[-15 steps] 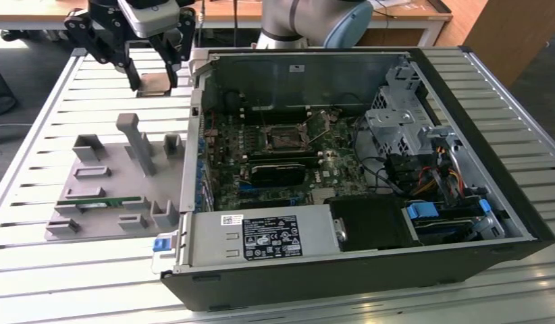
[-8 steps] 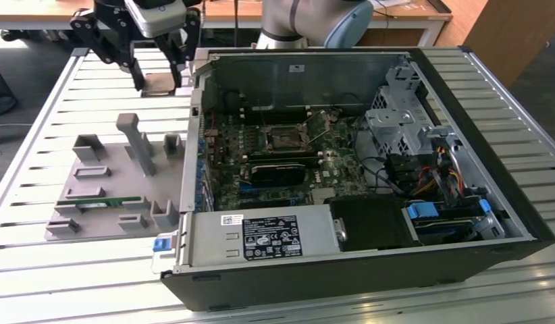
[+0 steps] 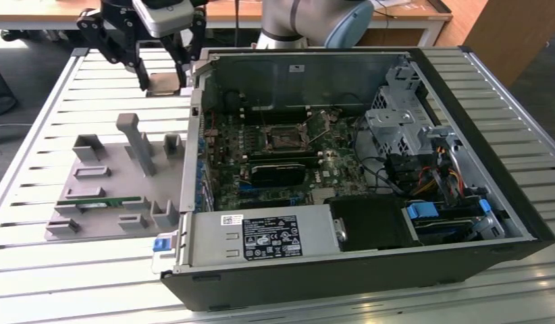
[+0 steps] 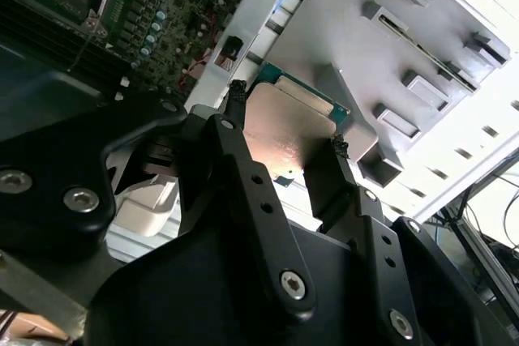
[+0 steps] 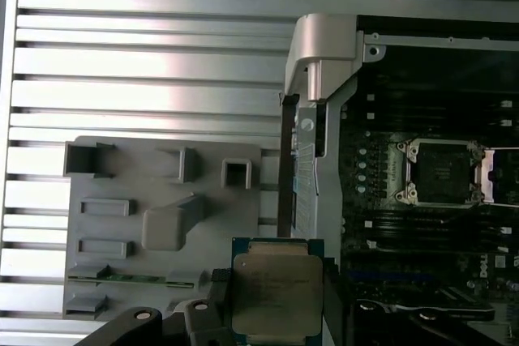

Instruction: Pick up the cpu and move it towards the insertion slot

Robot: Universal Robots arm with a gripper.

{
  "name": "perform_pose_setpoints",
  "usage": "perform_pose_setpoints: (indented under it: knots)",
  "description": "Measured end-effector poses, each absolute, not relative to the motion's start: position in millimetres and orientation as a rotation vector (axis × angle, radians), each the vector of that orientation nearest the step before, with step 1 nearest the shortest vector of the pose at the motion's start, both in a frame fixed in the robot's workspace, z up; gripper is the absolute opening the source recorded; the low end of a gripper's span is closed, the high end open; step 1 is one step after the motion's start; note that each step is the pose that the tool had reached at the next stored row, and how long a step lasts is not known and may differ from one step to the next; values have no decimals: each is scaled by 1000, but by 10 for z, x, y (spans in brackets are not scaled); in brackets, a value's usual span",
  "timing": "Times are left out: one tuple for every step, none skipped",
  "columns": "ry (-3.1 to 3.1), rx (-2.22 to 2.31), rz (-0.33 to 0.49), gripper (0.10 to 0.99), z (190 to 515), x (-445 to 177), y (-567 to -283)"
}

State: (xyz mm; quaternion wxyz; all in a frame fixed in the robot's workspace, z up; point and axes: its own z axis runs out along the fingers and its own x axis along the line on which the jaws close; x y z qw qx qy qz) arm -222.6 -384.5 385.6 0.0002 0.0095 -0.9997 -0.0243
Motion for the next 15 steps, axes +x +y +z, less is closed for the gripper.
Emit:
perform_pose_setpoints:
  knots:
    - [-3140,30,-76,541,3856,-2217,-3845]
    - [-3140,30,-76,541,3856,-2206,-3845]
    - [-3140,30,-76,541,3856,-2196,-3845]
    - [-3140,30,-76,541,3856,-2186,-3845]
    - [-3140,30,-76,541,3856,-2174,-3845]
    - [-3140,30,-77,541,3856,-2164,-3844]
    - [-3140,30,-76,541,3856,-2153,-3844]
    - [-3140,30,-76,541,3856,-2142,-3843]
    - [-3140,30,-76,541,3856,-2134,-3841]
    - [-3140,30,-76,541,3855,-2128,-3839]
    - [-3140,30,-76,541,3855,-2121,-3836]
    - [-3140,30,-76,541,3855,-2116,-3831]
    - [-3140,30,-76,541,3854,-2109,-3825]
    - [-3140,30,-76,541,3854,-2102,-3816]
    - [-3140,30,-76,541,3854,-2094,-3806]
